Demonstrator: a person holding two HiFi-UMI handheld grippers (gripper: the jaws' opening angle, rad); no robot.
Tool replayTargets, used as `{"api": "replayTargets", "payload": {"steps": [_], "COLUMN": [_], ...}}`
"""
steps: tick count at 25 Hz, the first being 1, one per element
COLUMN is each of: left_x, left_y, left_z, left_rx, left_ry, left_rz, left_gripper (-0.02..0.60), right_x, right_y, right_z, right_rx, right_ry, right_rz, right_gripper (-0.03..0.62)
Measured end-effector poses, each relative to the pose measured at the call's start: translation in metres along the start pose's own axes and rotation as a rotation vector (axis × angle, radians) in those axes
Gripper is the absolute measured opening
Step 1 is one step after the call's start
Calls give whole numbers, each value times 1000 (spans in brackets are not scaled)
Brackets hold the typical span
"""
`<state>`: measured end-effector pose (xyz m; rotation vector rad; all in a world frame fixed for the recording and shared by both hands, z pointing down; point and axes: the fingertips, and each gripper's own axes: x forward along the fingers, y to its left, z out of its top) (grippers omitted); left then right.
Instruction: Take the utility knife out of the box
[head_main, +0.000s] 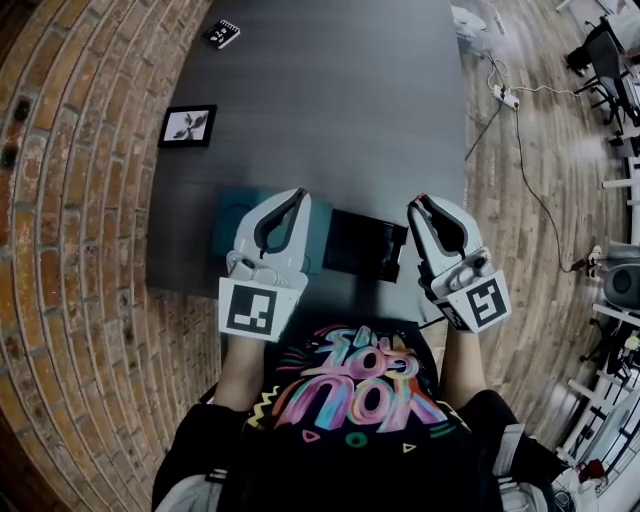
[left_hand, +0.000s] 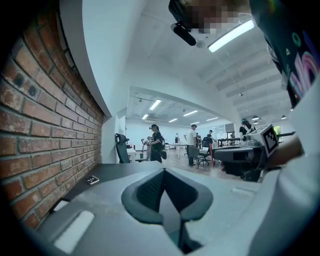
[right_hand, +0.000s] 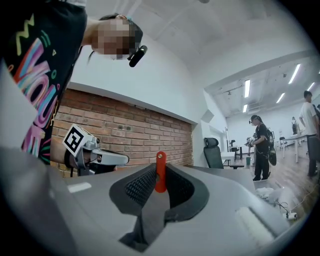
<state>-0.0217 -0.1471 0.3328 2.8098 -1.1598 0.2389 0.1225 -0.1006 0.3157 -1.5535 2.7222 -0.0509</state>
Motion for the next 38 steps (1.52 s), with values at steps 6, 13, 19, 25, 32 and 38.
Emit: {"api": "replayTargets", "payload": {"steps": [6, 13, 19, 25, 32, 38], "left_x": [0, 2, 2, 2, -3, 2], "left_y": [0, 1, 0, 0, -1, -2], "left_z": [-1, -2, -2, -3, -7, -8], "left_rx": [2, 3, 7, 11, 21, 20], "left_ry": [-3, 2, 11, 13, 17, 26], "left_rz": [3, 0, -2, -3, -7, -12], "left_gripper": [2, 2, 2, 2, 2, 2], "right_x": [1, 2, 0, -2, -4, -2], "right_y": [1, 0, 1, 0, 8, 5], "right_z": [6, 7, 4, -4, -9, -12], "right_rx": [17, 5, 1, -11, -23, -22], "right_ry": [-45, -40, -34, -3, 8, 18], "right_rz": [-1, -13, -18, -27, -16, -8], "right_gripper": [54, 52, 52, 52, 52, 52]}}
